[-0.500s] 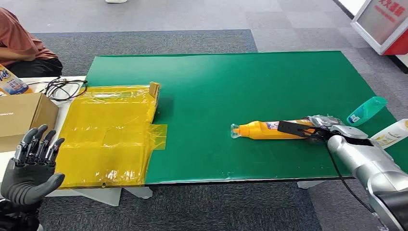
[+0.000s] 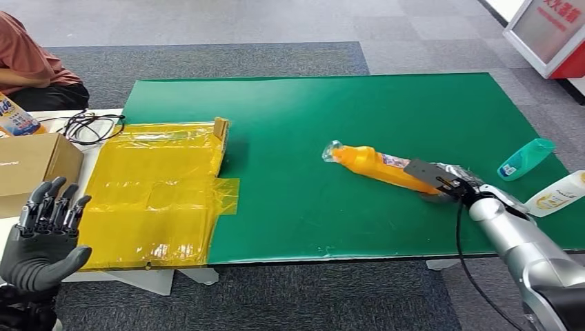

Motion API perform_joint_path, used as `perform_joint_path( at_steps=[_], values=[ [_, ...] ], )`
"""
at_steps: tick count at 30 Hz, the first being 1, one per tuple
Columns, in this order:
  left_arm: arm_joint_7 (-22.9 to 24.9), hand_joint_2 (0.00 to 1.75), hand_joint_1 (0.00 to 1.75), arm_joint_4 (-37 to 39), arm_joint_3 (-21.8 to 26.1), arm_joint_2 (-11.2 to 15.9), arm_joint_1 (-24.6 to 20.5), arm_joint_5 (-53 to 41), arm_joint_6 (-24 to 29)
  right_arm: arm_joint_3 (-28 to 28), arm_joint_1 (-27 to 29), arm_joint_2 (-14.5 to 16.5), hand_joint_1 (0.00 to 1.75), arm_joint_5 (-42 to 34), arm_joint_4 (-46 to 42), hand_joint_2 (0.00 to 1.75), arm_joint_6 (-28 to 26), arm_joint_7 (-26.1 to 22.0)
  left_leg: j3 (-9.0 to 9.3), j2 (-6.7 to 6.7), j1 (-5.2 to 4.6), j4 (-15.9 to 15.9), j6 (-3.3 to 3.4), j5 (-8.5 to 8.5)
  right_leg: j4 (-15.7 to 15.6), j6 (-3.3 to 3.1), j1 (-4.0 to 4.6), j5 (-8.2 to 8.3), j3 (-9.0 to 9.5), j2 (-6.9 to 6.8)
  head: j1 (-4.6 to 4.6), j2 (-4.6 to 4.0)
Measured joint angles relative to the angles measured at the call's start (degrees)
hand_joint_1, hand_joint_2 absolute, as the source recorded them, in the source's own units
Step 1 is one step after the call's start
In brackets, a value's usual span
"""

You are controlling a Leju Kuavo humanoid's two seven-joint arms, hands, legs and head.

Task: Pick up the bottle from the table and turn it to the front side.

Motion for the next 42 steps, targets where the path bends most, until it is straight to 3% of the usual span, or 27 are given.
perform_joint_path(
  at_steps=[14, 21, 27, 32, 42],
  values=[
    [-0.35, 1.75, 0.00, 2.25, -1.55, 0.09, -2.99, -0.45, 1.73, -8.54, 4.05, 5.79, 1.75, -13.10, -9.27, 1.75, 1.64, -1.89, 0.01, 0.00, 0.00, 0.00, -0.01, 0.02, 0.00, 0.00, 0.00, 0.00, -0.01, 0.00, -0.01, 0.00],
    [0.26, 1.75, 0.00, 7.31, -3.07, -0.08, -7.98, -3.76, 7.92, -9.75, 5.97, 9.38, 1.75, -21.58, -14.96, 1.75, 2.99, -2.99, 0.01, 0.00, 0.00, 0.00, -0.04, 0.05, 0.01, -0.01, 0.00, 0.01, -0.02, 0.01, -0.01, 0.00],
    [2.00, 1.75, 0.00, 15.47, -6.80, -0.48, -17.23, -1.11, 12.40, -6.58, 6.73, 14.13, 1.75, -25.81, -20.99, 1.75, 3.01, -3.08, 0.01, 0.00, 0.02, 0.00, -0.09, 0.19, 0.04, -0.09, 0.03, 0.10, -0.06, 0.00, -0.01, 0.00],
    [2.41, 1.75, 0.00, 19.85, -10.42, -0.46, -24.28, -3.13, 16.05, -1.42, 7.38, 16.32, 1.75, -27.90, -25.86, 1.75, 1.70, -3.67, 0.01, 0.00, 0.02, 0.00, -0.08, 0.20, 0.04, -0.10, 0.02, 0.15, -0.06, 0.01, -0.01, 0.00],
    [2.67, 1.75, 0.00, 23.60, -12.98, -0.46, -29.39, -1.84, 16.11, 3.23, 8.12, 17.14, 1.75, -28.67, -30.40, 1.75, 1.34, -3.96, -0.01, 0.01, 0.01, 0.00, -0.08, 0.19, 0.03, -0.10, 0.02, 0.15, -0.08, 0.01, -0.02, 0.00]
  ],
)
